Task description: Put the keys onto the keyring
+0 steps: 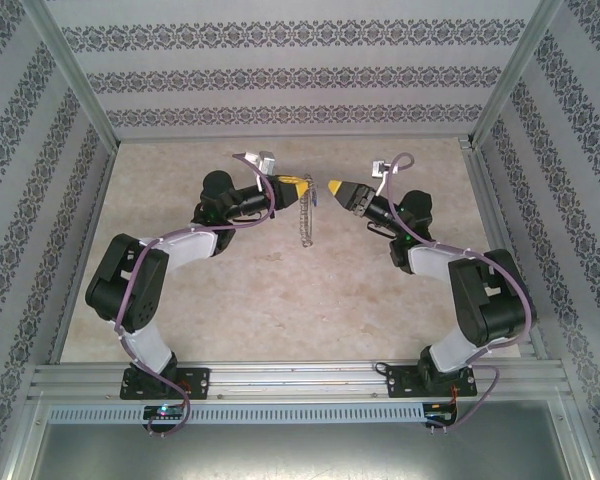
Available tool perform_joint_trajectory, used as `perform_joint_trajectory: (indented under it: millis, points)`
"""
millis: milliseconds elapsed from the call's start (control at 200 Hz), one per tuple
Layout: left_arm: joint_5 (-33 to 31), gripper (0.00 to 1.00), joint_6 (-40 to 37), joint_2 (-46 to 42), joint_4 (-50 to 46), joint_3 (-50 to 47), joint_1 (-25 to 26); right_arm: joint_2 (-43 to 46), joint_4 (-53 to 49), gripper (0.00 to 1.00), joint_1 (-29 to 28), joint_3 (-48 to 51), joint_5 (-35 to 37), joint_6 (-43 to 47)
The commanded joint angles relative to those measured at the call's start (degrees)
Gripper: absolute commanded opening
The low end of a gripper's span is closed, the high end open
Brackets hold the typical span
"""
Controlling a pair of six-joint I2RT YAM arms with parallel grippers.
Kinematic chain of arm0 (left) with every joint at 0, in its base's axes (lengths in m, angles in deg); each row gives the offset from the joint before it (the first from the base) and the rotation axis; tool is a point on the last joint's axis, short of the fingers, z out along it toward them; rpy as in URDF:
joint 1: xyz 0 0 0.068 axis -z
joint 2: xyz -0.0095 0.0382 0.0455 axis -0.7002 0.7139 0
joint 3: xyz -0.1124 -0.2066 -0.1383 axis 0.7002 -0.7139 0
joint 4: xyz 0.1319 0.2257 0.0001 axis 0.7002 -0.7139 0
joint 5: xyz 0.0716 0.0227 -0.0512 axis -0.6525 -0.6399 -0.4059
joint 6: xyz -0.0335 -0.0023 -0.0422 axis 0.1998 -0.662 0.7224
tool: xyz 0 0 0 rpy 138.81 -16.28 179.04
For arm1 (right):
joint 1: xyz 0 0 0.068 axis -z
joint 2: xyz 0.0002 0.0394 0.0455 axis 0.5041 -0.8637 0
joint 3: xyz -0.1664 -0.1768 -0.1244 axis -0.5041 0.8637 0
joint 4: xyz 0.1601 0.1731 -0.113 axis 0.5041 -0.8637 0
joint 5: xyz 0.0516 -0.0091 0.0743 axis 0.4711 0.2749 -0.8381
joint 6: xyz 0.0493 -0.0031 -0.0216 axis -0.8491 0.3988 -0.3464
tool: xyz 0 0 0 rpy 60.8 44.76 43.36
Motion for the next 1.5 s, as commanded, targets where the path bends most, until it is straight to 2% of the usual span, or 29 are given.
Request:
perform_joint_trajectory:
  millis: [0,175,470,784,1184,1494]
  points:
    - [1.4,0.0,1.2,-0.5,5.2,0.5,-0.2,-1.0,4.9,0.61,-1.2,-2.6,1.0,-0.5]
    - [1.6,0.0,1.5,-0.5,5.1,0.7,-0.2,-2.3,4.9,0.58,-2.7,-4.1,1.1,-0.6]
    - [1.5,0.0,1.4,-1.0,4.5,0.6,-0.3,-3.3,4.7,0.47,-4.5,-4.6,0.1,-0.4]
    - [1.5,0.0,1.3,-1.2,3.8,0.7,-0.3,-2.9,4.0,0.42,-5.5,-4.7,-1.1,0.1]
    - [1.3,0.0,0.7,-1.5,2.8,0.7,-0.3,-3.7,3.7,0.24,-5.9,-5.1,-2.5,0.3]
    - [1.2,0.0,0.1,-1.6,1.9,0.7,-0.3,-4.7,3.7,0.0,-5.9,-6.3,-3.2,-0.2]
